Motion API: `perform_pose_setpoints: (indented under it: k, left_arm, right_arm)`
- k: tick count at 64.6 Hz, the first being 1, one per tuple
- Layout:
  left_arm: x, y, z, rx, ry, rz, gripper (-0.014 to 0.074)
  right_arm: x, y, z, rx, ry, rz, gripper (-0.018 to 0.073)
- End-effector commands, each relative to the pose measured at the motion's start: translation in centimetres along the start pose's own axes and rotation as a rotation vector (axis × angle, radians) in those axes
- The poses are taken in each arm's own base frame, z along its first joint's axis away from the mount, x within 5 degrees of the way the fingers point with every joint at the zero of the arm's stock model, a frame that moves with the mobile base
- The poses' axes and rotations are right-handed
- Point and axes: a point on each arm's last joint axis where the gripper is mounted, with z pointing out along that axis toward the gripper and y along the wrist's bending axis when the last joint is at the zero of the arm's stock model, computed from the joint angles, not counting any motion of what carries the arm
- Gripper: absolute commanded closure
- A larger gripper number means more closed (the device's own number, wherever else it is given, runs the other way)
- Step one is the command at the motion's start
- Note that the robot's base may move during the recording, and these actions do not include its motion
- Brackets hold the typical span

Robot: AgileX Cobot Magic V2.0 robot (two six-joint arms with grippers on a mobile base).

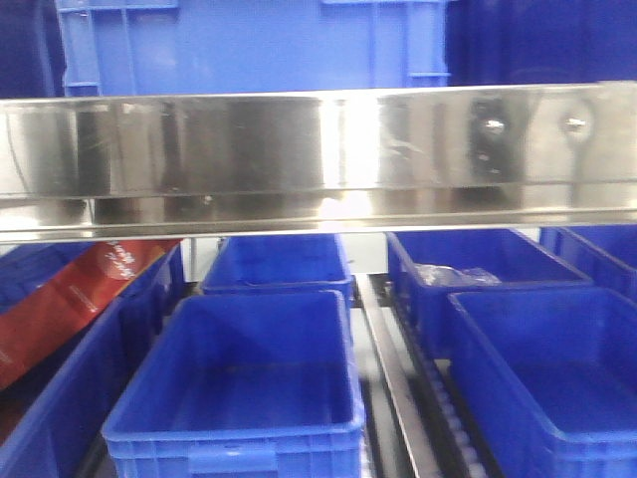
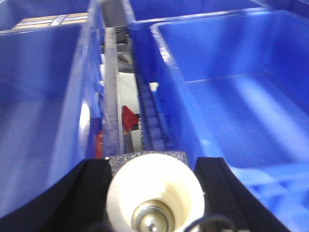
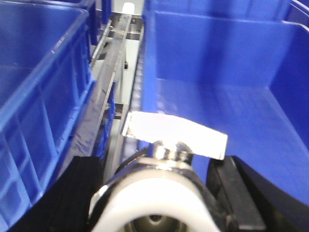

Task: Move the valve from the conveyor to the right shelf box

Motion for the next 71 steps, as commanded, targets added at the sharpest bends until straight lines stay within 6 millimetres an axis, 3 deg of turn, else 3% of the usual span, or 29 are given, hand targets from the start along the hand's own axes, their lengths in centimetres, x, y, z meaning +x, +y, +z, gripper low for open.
perform_pose_setpoints:
  k: [1,71]
  left_arm:
    - [-0.94,0.03,-0.86,-0.003,-0.077,-0.008,0.0708]
    - [-0.94,0.03,-0.86,-0.003,-0.077,-0.008,0.0708]
  right_arm:
    - [-1.23,-0.15,-0.91,0.014,-0.1,-0.011,0.0713]
    - [-1.23,-0.15,-0.91,0.014,-0.1,-0.011,0.0713]
